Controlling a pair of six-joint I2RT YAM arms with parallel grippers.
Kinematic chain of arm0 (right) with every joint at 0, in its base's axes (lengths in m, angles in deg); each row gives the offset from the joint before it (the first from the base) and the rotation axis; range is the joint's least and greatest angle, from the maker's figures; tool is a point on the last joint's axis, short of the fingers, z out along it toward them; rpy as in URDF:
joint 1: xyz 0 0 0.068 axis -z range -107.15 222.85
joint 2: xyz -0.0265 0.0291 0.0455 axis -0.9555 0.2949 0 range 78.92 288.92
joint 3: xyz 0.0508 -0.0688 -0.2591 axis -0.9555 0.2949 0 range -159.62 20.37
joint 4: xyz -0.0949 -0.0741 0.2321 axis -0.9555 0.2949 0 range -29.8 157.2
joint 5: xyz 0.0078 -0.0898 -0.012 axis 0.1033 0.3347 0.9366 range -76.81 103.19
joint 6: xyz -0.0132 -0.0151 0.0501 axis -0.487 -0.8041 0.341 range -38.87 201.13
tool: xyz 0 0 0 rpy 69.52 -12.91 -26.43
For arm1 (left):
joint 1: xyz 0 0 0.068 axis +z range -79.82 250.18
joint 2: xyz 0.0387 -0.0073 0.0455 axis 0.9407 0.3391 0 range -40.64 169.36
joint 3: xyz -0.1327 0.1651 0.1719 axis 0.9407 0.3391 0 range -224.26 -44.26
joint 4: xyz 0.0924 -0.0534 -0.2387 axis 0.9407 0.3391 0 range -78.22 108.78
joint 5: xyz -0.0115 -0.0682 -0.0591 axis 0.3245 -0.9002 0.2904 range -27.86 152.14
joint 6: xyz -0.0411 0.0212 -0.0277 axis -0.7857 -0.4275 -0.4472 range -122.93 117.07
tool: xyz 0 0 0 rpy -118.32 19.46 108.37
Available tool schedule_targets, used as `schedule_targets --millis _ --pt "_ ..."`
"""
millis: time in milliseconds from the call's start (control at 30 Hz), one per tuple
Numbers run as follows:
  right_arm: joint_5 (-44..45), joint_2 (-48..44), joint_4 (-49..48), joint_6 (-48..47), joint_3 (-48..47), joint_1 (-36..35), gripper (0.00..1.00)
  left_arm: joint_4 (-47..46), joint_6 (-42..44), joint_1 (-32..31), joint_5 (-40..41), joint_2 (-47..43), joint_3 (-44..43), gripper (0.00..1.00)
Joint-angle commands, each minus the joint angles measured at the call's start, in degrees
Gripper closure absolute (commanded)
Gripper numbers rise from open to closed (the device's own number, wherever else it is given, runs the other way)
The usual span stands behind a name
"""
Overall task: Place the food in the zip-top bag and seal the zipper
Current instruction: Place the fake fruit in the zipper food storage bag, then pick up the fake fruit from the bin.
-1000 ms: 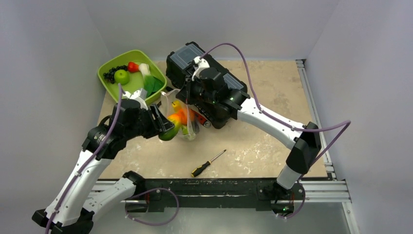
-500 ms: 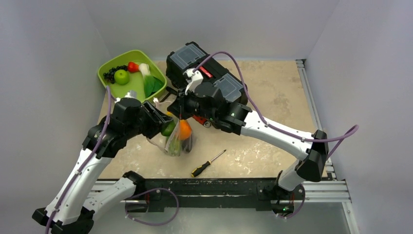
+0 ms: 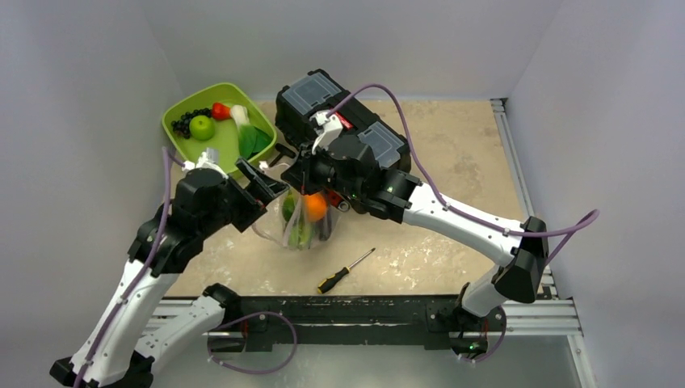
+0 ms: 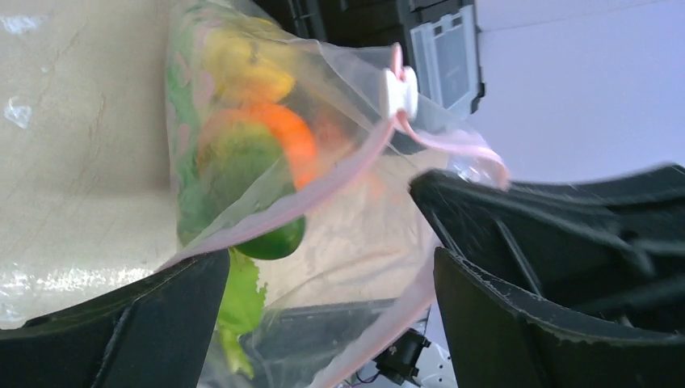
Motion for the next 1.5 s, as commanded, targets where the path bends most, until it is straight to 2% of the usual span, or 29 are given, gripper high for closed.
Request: schedule_targets --millis 0,200,267,367,467,533,567,633,700,833,900,1067,1167,1467 --pt "0.07 -3.46 -4.36 -0.67 0.10 0.31 1.00 -0.21 7.26 -0.16 4.62 -5.23 -3.27 0.01" --pt "0.16 -3.92 -4.74 -0.86 1.72 0.74 1.00 3.59 18.71 -0.16 8.31 -6.97 -9.53 0.00" --pt "0.17 -4.33 -4.86 -0.91 2.65 0.79 1.00 5.91 23.06 -0.16 12.72 -6.85 -11.06 0.00" --pt "0.82 -5.36 -4.90 -1.29 4.52 0.83 1.00 7.07 30.05 -0.16 22.75 -6.67 -10.18 0.00" --pt "1.55 -6.59 -4.97 -1.75 6.26 0.97 1.00 3.71 34.46 -0.14 41.18 -7.46 -4.10 0.00" --pt "1.71 -6.95 -4.63 -1.84 6.99 1.23 1.00 -4.70 38.41 -0.03 49.02 -9.08 3.16 0.00" --pt "1.74 -7.13 -4.49 -1.83 7.30 1.31 1.00 -12.27 42.22 0.19 50.64 -10.17 7.16 0.00" --pt "1.79 -7.42 -4.19 -1.90 7.70 1.51 1.00 -31.89 50.13 1.60 49.92 -11.55 14.81 0.00" --pt "1.79 -7.67 -3.78 -1.99 7.90 1.70 1.00 -42.24 51.82 5.87 45.96 -10.26 19.21 0.00" --pt "1.79 -8.11 -3.25 -2.09 8.29 1.99 1.00 -34.70 34.81 20.47 36.71 1.13 14.72 0.00" --pt "1.74 -8.07 -3.03 -2.14 8.32 2.02 1.00 -32.99 27.10 25.50 32.97 7.95 12.24 0.00" --pt "1.46 -6.66 -1.89 -2.79 6.37 2.37 1.00 -38.90 19.46 34.27 21.57 24.45 6.28 0.00" --pt "1.27 -6.28 -1.29 -3.14 5.69 2.66 1.00 -39.52 17.78 37.03 18.02 35.05 -0.73 0.00" --pt "0.04 -6.04 0.20 -2.92 5.15 3.16 1.00 -40.65 21.57 38.04 25.49 57.05 -19.61 0.00"
